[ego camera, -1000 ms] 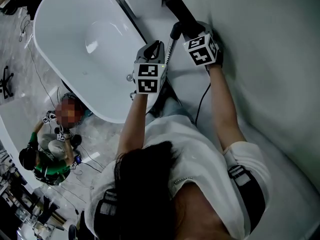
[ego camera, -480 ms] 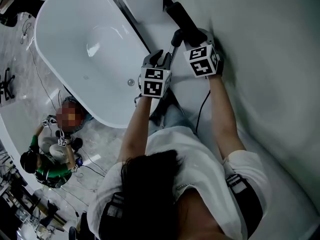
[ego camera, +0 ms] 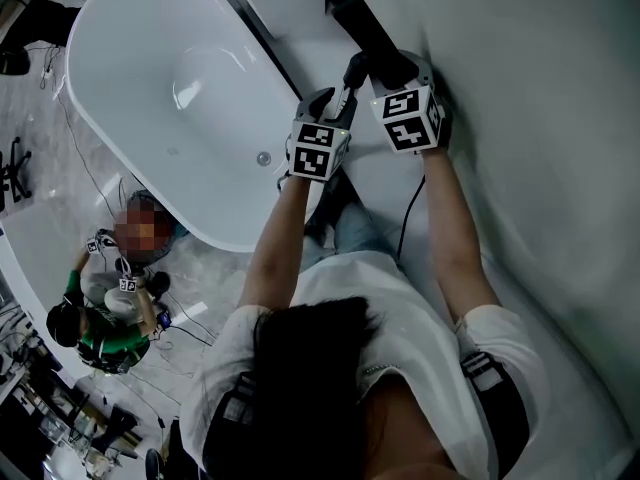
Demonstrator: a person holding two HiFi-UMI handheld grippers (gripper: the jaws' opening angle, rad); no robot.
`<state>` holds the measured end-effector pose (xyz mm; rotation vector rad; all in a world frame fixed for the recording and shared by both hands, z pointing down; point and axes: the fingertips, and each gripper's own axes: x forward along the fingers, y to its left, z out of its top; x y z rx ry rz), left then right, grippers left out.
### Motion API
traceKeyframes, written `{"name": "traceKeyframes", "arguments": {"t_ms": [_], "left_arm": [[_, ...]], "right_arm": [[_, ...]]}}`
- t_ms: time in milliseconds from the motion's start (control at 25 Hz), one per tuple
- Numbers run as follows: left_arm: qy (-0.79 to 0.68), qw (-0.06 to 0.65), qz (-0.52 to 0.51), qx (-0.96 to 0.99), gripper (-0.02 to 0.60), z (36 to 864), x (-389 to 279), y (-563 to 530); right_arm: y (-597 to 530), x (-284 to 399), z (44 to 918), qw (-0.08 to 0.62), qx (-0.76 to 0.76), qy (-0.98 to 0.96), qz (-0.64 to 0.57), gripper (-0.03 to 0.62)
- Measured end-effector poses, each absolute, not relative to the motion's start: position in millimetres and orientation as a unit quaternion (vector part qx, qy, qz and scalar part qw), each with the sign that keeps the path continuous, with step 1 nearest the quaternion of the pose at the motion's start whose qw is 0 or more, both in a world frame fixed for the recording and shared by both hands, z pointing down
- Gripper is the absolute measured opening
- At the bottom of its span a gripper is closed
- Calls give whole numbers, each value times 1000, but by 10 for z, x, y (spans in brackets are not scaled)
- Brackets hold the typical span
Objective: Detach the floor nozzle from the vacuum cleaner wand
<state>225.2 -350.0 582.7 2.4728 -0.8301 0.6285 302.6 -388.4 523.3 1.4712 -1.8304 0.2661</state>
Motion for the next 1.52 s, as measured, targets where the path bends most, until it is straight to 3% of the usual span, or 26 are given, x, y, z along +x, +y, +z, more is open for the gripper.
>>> {"name": "traceKeyframes", "arguments": {"t_ms": [280, 1520], "left_arm": [[-272, 179, 246, 913, 164, 5887, 2307, -3449], [-266, 254, 187, 911, 163, 5958, 2570, -3482]], "right_arm": [[-3818, 3011, 5258, 373, 573, -723, 99, 215], [-3716, 3023, 5102, 378, 591, -708, 80, 216]]}}
